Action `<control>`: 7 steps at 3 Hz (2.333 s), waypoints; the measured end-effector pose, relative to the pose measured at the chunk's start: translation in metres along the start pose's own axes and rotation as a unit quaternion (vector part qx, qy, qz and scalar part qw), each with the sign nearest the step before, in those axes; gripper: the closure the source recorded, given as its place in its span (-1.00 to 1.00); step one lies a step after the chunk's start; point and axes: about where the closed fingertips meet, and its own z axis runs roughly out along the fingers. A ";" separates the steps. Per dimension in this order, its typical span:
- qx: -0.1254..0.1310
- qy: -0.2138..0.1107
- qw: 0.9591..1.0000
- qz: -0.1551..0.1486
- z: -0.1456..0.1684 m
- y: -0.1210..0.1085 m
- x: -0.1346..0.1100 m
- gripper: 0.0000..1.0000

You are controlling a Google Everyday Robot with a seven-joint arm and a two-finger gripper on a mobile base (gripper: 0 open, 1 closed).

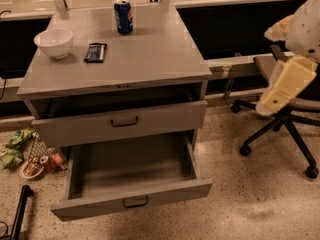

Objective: Place pepsi can into middle drawer

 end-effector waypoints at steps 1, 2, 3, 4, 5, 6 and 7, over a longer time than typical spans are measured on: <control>0.037 -0.128 0.991 0.009 0.016 -0.061 -0.038 -1.00; 0.059 -0.262 0.963 0.029 0.041 -0.139 -0.097 -1.00; 0.027 -0.346 0.938 0.019 0.087 -0.186 -0.173 -1.00; -0.024 -0.368 0.929 0.002 0.150 -0.190 -0.232 -1.00; -0.023 -0.369 0.929 0.002 0.150 -0.191 -0.232 -1.00; -0.003 -0.377 0.926 0.027 0.163 -0.204 -0.238 -1.00; 0.022 -0.395 0.914 0.085 0.208 -0.229 -0.254 -1.00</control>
Offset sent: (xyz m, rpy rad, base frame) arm 0.2473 0.0903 0.0727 0.7178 -0.3615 0.0877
